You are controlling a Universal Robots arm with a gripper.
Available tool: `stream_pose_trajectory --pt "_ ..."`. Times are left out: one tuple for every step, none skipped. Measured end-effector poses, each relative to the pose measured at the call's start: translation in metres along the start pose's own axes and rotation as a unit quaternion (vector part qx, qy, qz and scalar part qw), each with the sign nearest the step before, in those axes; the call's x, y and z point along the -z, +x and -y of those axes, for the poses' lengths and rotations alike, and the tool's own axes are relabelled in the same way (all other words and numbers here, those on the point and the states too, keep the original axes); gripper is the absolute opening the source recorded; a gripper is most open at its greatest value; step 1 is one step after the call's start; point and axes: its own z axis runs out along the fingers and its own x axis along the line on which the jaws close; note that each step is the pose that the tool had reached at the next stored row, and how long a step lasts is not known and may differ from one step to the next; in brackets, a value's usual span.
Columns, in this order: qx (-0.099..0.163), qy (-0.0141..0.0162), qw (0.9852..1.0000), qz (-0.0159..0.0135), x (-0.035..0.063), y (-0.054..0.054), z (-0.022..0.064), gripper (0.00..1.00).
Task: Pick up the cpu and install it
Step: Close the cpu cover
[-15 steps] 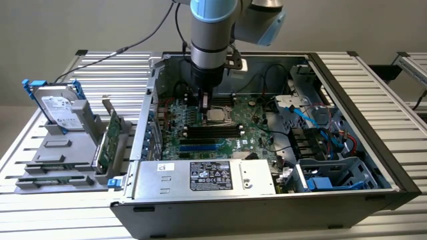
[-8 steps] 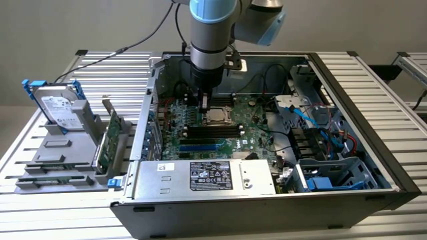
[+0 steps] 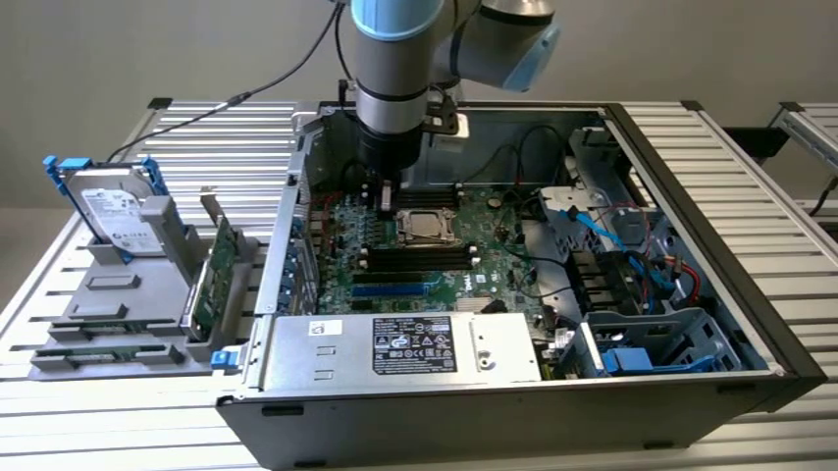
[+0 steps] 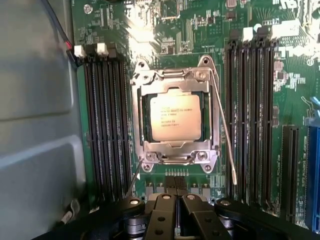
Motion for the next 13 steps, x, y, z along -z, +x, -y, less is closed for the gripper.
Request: stream_pose_trajectory --pt "0.0 0.0 1.0 -0.0011 0.0005 -0.0001 0.0031 0.11" --pt "0.0 0.0 1.0 -0.003 0.0007 -0.0002 0.0063 0.11" --pt "-0.002 -0.0001 1.0 -0.0048 0.0009 -0.0003 0.0082 0.11" --pt "-0.005 -0.0003 1.0 -0.0065 0.001 -0.0004 0.0096 0.11" --pt "-0.007 -0.0006 0.9999 -0.0085 0.0011 -0.0004 0.0104 0.11" --pt "-0.01 -0.0009 0.9999 -0.0106 0.0012 -0.0004 0.0108 0.11" --pt "-0.012 -0.0017 0.9998 -0.0128 0.0012 -0.0004 0.0109 0.11" --pt "-0.015 -0.0028 0.9998 -0.0149 0.0013 -0.0004 0.011 0.11" --pt "-0.018 -0.0038 0.9997 -0.0167 0.0012 -0.0004 0.0111 0.11" --pt "-0.022 -0.0049 0.9996 -0.018 0.0012 -0.0004 0.0111 0.11" --pt "-0.026 -0.0059 0.9995 -0.0191 0.0012 -0.0004 0.0111 0.11" --pt "-0.03 -0.0068 0.9993 -0.0198 0.0012 -0.0004 0.0111 0.11" --pt "-0.035 -0.0077 0.9991 -0.0204 0.0012 -0.0004 0.0111 0.11"
